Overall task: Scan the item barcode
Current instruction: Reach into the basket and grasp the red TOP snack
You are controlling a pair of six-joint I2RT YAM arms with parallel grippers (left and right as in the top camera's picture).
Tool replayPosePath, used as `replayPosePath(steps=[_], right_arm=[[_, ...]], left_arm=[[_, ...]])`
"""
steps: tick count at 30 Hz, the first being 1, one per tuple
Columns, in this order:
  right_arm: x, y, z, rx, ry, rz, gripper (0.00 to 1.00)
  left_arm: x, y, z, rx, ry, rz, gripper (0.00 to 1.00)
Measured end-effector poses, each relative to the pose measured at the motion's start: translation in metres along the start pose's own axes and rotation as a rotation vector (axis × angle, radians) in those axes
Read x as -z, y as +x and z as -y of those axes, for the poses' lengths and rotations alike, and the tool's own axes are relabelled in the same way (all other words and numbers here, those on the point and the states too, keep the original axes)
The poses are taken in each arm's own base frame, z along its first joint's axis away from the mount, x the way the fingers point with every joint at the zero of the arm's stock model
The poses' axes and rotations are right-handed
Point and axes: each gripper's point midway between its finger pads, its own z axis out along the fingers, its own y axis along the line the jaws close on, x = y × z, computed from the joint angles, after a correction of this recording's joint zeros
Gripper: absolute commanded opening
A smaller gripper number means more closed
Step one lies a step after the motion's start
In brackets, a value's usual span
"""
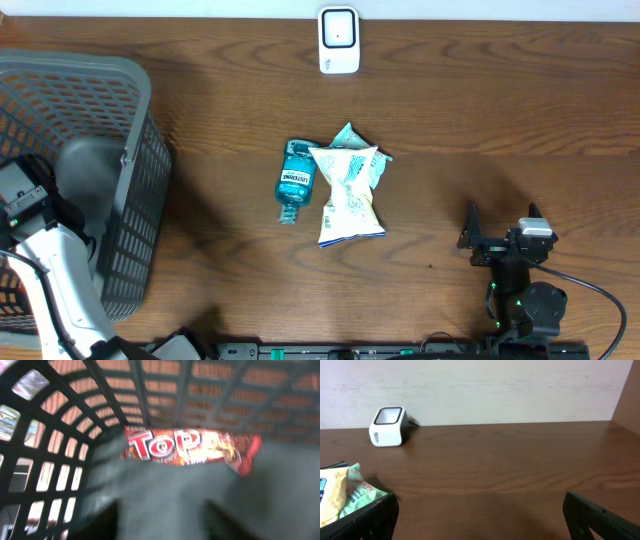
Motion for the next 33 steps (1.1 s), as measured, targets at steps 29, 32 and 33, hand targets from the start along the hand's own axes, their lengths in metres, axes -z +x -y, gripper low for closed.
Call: replayPosePath(steps=[29, 32, 33], right_arm=[[0.0, 0.0, 0.0, 0.0, 0.0, 0.0, 0.99], [0.0, 0.0, 0.0, 0.0, 0.0, 0.0, 0.99], [0.0, 0.0, 0.0, 0.0, 0.0, 0.0, 0.99]], left_arm=[[-0.077, -0.004, -0.005, -0.027, -0.266, 0.181, 0.07], [-0.079, -0.005, -0.004, -0.023, -0.267, 0.189, 0.07], [-0.08, -0.005, -0.004, -0.022, -0.267, 0.191, 0.08]])
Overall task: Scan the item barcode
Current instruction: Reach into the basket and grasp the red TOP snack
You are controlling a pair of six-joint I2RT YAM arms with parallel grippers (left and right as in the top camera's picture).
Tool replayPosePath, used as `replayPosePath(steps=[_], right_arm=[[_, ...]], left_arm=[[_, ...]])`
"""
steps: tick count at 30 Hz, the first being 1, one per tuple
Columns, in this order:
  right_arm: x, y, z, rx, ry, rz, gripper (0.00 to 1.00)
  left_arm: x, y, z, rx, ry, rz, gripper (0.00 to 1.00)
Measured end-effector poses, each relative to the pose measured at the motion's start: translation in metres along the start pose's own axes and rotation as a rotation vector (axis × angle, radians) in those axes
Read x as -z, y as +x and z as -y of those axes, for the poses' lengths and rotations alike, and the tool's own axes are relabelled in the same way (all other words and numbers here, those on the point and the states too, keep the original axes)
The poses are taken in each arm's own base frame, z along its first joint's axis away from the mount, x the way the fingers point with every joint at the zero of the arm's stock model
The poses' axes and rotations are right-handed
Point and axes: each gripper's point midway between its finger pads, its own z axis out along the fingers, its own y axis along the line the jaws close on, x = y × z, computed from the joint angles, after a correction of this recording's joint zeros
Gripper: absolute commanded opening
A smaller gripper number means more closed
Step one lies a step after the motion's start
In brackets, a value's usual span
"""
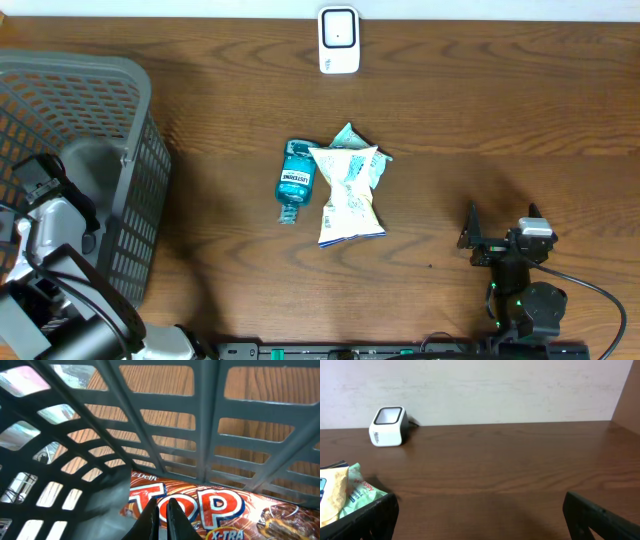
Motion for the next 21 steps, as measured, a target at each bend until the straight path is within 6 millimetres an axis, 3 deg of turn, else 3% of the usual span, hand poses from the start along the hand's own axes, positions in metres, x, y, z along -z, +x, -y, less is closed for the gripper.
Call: replayPosePath(steps=[11, 21], right_arm=[[0.0, 0.0, 0.0, 0.0, 0.0, 0.0, 0.99], [0.0, 0.0, 0.0, 0.0, 0.0, 0.0, 0.99]], left_arm=[[-0.013, 0.008, 0.009, -0.004, -0.01, 0.006, 0.08], [-0.024, 0.037, 0.015, -0.057, 0.0, -0.088, 0.08]])
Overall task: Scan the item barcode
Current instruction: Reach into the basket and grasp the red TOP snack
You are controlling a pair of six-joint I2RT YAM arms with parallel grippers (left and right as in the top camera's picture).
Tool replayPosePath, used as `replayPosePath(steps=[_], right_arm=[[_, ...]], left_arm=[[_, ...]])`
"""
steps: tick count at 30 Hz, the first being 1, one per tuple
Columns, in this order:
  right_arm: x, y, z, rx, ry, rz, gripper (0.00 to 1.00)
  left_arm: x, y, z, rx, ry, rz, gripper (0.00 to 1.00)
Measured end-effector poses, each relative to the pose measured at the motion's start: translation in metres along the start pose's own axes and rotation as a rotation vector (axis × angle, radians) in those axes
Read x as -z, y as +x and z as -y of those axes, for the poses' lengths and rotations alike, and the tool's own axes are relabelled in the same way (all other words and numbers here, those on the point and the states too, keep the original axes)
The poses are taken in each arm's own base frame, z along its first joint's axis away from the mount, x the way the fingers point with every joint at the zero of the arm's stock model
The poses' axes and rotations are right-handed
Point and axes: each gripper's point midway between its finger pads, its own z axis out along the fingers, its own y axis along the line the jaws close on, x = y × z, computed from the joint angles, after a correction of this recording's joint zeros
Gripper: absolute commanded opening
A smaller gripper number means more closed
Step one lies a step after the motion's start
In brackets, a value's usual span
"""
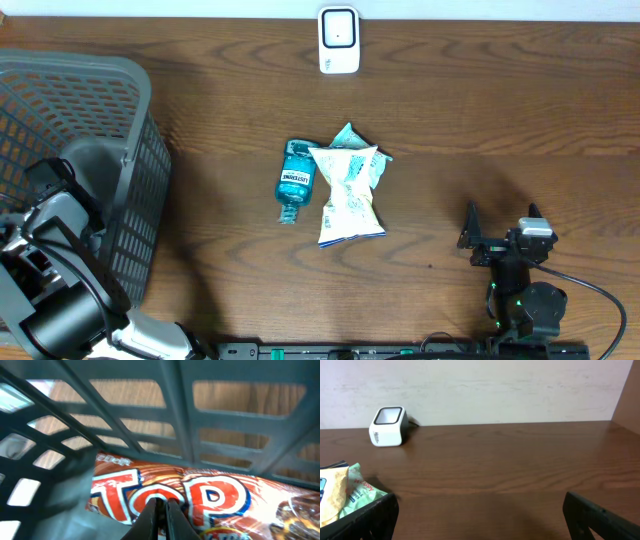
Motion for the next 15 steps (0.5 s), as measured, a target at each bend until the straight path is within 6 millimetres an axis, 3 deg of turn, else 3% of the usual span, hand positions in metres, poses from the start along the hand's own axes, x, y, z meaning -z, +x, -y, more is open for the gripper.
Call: replayPosePath(steps=[5, 15], right_arm=[[0.0, 0.0, 0.0, 0.0, 0.0, 0.0, 0.99], [0.0, 0.0, 0.0, 0.0, 0.0, 0.0, 0.99]], left_arm=[[0.001, 0.004, 0.006, 0.02, 0.05, -0.055, 0.07], [0.019, 0.014, 0.038, 0.102, 0.229, -0.203, 0.07]])
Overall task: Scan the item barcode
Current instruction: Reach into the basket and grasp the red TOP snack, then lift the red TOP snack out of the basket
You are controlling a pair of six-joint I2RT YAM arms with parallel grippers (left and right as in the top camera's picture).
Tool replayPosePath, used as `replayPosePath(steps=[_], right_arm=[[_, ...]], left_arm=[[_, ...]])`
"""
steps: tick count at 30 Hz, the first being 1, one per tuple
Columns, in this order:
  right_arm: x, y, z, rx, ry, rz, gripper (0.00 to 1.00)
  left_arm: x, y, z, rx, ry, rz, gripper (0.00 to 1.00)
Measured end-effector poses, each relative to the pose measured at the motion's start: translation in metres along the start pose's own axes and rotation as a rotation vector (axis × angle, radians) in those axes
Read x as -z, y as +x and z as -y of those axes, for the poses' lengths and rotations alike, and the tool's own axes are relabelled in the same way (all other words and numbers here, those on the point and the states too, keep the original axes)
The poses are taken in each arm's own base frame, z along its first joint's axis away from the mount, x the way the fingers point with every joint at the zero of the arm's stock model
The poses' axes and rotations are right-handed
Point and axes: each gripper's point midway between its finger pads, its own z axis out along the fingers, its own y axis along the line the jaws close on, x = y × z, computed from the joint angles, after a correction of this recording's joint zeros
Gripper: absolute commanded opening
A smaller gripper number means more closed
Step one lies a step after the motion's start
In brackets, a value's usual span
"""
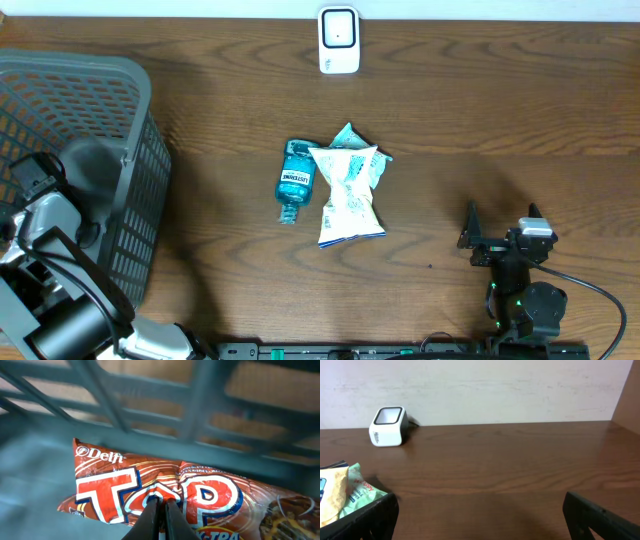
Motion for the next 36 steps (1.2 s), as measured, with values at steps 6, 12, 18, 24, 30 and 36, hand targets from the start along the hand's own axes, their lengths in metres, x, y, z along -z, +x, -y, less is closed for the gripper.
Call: replayPosePath(steps=[6, 12, 18, 24, 30, 36], right_arm=[[0.0, 0.0, 0.0, 0.0, 0.0, 0.0, 0.99], [0.0, 0.0, 0.0, 0.0, 0.0, 0.0, 0.99], [0.0, 0.0, 0.0, 0.0, 0.0, 0.0, 0.99], [0.0, 0.0, 0.0, 0.0, 0.0, 0.0, 0.99], [0.0, 0.0, 0.0, 0.0, 0.0, 0.0, 0.99], [0.0, 0.0, 0.0, 0.0, 0.0, 0.0, 0.99]], left_arm=[[0.014, 0.021, 0.013, 0.055, 0.069, -0.105, 0.07], [0.04, 0.06, 0.018, 0.086, 0.088, -0.23, 0.07], [0.062, 0.078, 0.028, 0.086, 0.153, -0.273, 0.7], [0.099, 0.034, 0.061, -0.032, 0.381, -0.107, 0.95], [0.11, 0.021, 0.067, -0.359, 0.429, 0.013, 0.98], [0.08, 0.055, 0.069, -0.784, 0.42, -0.045, 0.98]])
